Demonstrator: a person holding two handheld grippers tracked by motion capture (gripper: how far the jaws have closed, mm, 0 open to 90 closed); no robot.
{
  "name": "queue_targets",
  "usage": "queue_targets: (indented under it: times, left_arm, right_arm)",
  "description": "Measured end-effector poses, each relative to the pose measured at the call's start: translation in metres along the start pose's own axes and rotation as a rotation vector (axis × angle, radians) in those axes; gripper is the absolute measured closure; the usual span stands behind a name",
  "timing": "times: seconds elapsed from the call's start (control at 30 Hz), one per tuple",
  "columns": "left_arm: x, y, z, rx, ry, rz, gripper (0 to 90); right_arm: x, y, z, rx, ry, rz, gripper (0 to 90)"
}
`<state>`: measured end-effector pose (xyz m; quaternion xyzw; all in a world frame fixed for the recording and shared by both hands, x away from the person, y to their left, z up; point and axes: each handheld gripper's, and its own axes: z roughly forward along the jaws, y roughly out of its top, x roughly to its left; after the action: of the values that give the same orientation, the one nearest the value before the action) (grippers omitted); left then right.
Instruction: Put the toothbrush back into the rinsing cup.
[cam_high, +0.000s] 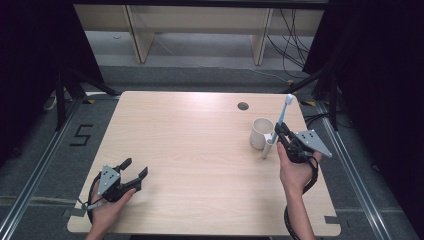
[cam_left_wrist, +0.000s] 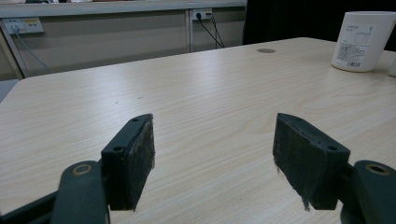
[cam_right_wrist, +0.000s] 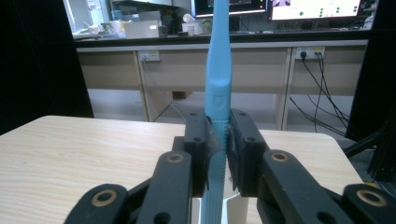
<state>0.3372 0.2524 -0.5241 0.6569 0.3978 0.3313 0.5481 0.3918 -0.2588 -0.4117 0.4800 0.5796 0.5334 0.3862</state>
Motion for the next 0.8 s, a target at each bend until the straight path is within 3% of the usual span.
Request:
queue_targets:
  times: [0.27,0.4,0.63,0.67,0.8]
  left_arm:
    - [-0.001,0.0,0.0,0.0,0.002,0.004,29.1]
    - [0.0,0.0,0.0,-0.002,0.001,0.002,29.0]
    - [0.0,0.0,0.0,-0.003,0.001,0.002,29.0]
    - [0.0,0.0,0.0,-0.002,0.001,0.002,29.1]
    - [0.0,0.0,0.0,-0.002,0.0,0.001,29.0]
  right_arm:
    - [0.002,0.001,0.004,-0.001,-0.009,0.017,79.4]
    - [0.001,0.002,0.006,-0.011,-0.014,-0.004,79.4]
    - [0.003,0.0,0.008,0.004,-0.028,0.021,79.4]
    - [0.002,0.0,0.01,-0.007,-0.026,0.0,79.4]
    - [0.004,-0.003,0.012,0.001,-0.03,-0.002,79.4]
